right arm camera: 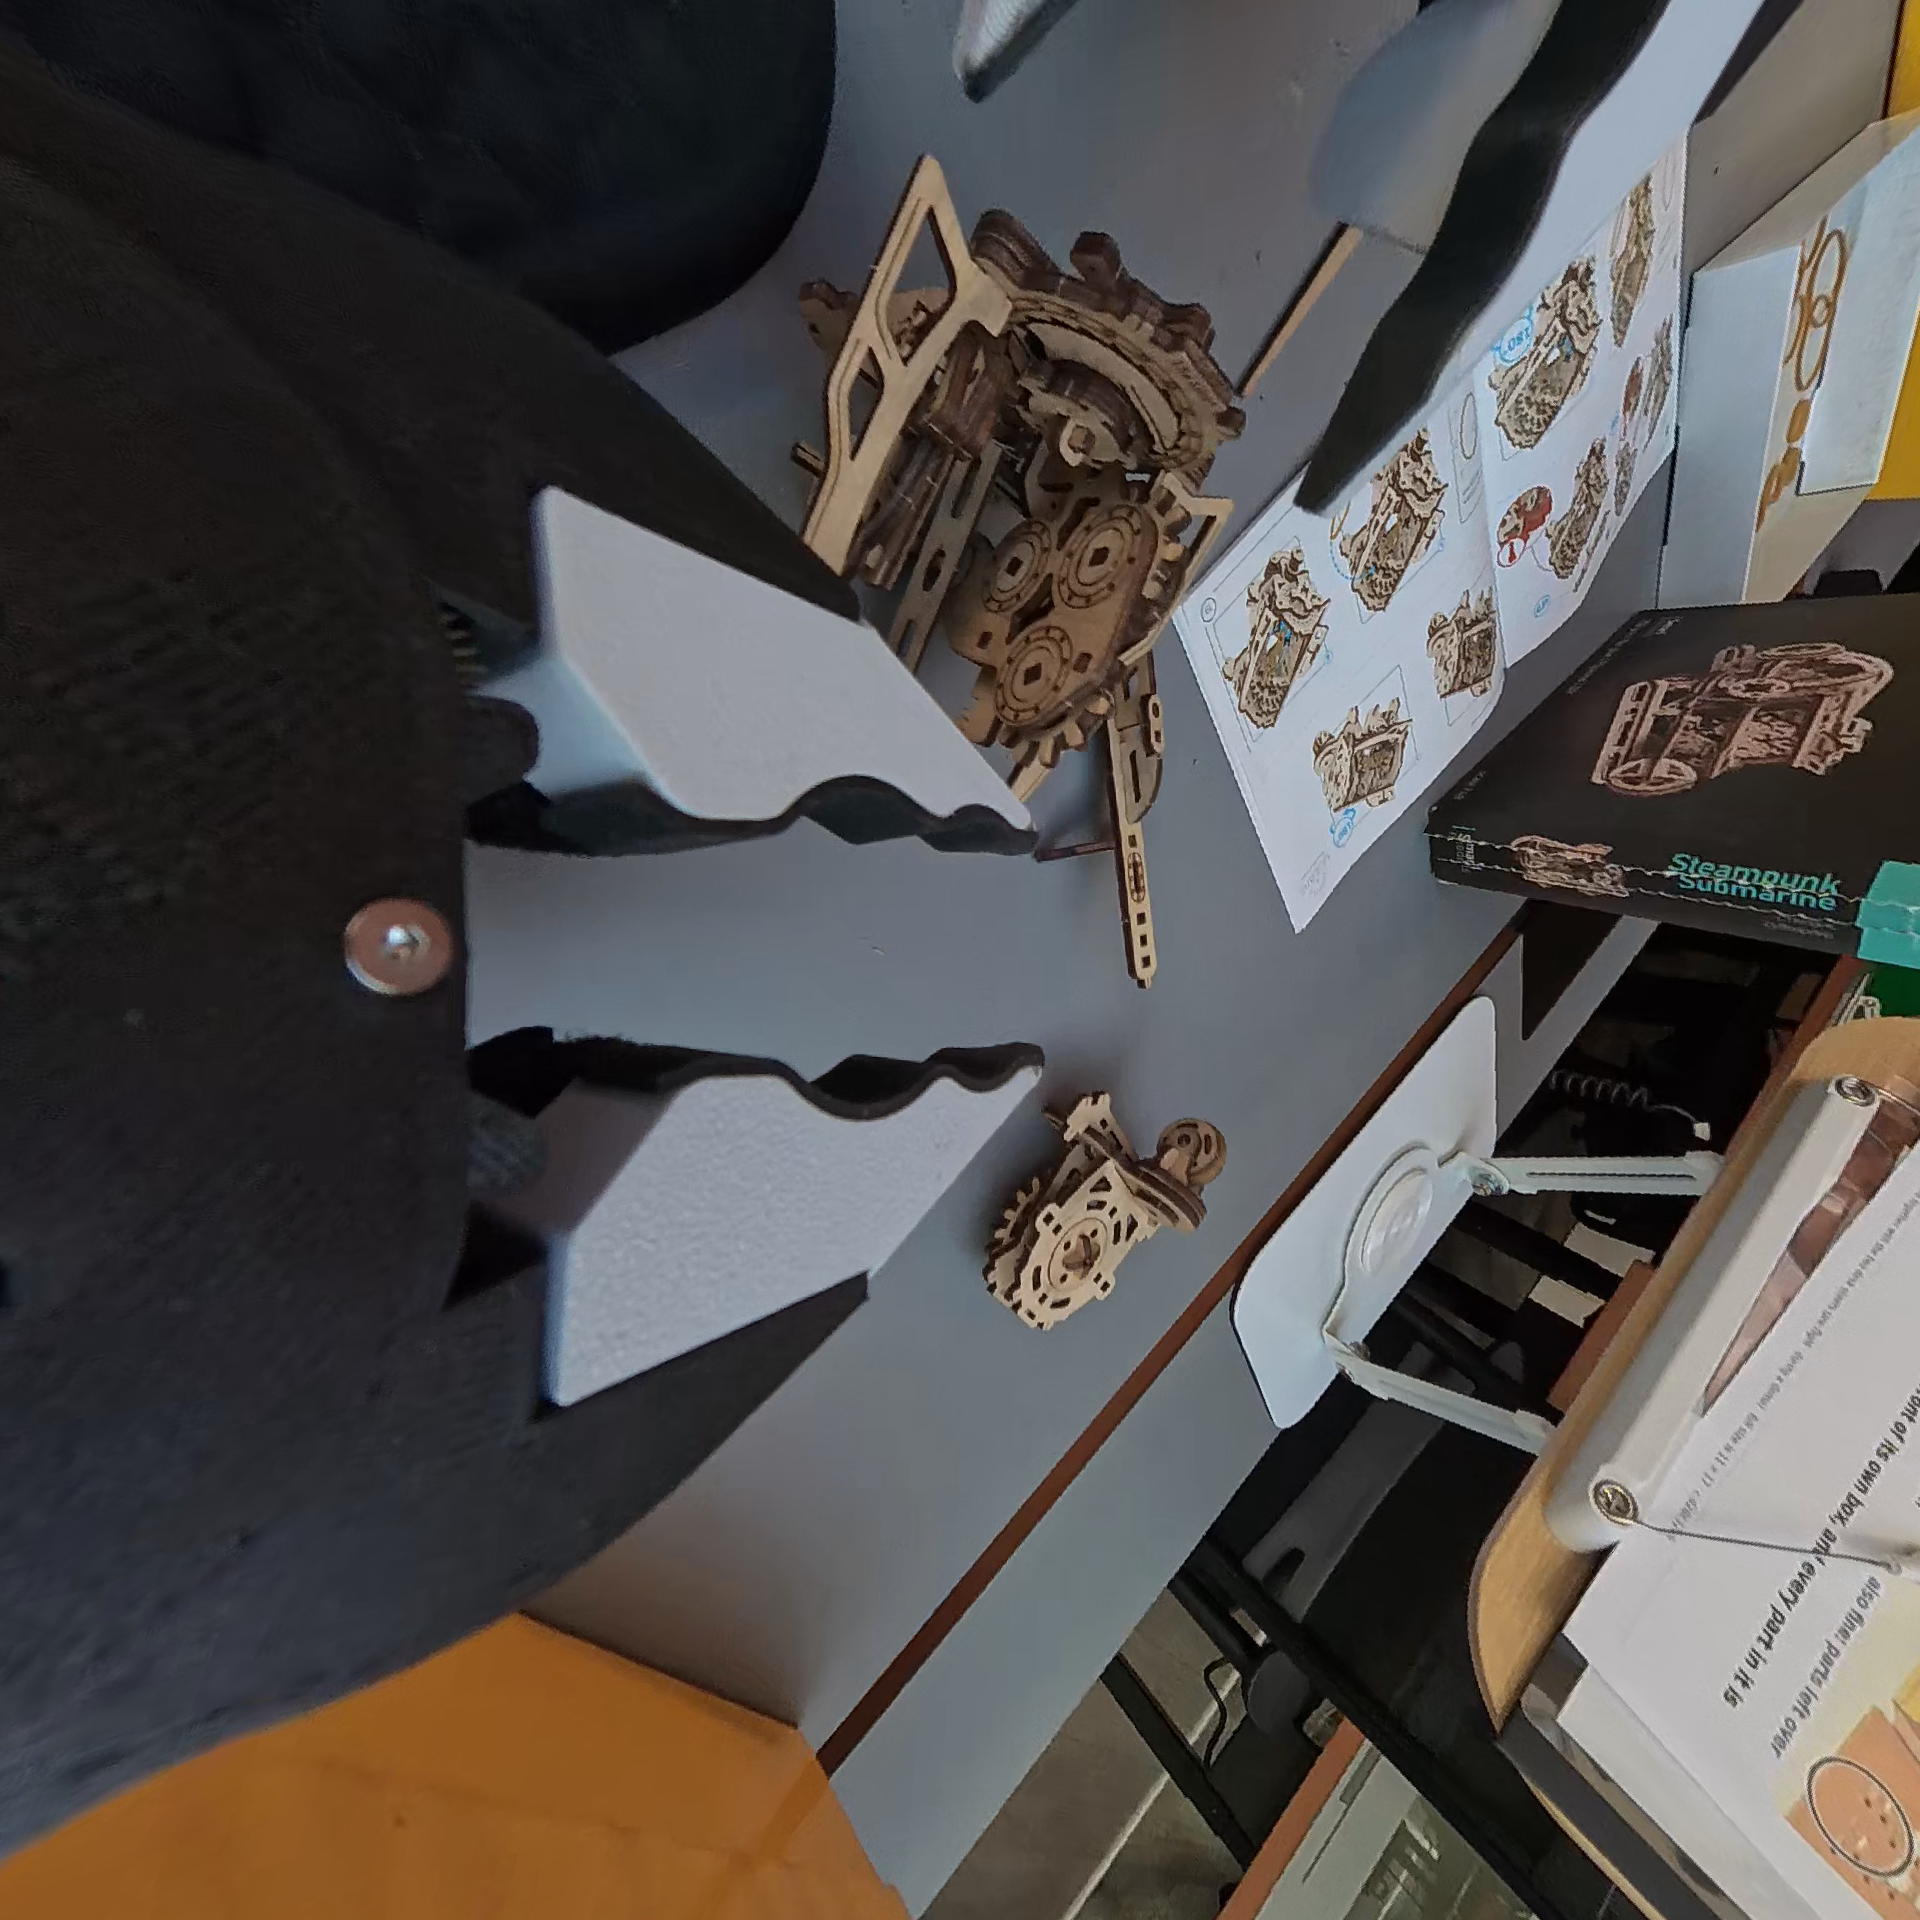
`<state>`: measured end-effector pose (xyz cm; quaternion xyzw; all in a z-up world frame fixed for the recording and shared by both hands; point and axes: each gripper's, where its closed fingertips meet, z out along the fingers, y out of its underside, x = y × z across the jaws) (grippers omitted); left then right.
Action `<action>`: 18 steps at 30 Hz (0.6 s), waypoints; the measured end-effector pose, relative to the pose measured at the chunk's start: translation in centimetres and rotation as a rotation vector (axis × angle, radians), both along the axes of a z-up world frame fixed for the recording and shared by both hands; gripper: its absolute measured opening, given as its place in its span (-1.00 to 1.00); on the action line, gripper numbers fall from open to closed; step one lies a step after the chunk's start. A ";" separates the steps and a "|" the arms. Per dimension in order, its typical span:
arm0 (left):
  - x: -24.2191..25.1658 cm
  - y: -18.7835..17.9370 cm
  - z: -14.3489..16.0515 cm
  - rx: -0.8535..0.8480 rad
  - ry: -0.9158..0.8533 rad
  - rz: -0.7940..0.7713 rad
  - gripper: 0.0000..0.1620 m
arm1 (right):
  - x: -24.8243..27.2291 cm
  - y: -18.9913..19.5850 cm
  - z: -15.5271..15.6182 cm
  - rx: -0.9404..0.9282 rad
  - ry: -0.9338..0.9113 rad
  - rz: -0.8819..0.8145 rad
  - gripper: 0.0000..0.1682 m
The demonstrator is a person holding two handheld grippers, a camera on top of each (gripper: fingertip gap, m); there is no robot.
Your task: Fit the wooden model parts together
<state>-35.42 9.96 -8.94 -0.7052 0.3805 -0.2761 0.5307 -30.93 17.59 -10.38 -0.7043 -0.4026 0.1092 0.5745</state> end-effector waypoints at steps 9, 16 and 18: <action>0.5 0.3 -0.8 0.030 0.030 -0.004 -0.54 | 0.1 -1.0 0.8 0.001 0.054 0.024 -0.57; -0.8 -0.7 -1.0 0.026 0.042 -0.054 -0.55 | -0.1 -1.5 0.6 0.023 0.026 0.021 -0.57; -1.5 -1.2 -1.0 0.030 0.042 -0.076 -0.55 | -0.5 -2.0 0.8 0.025 0.033 0.024 -0.57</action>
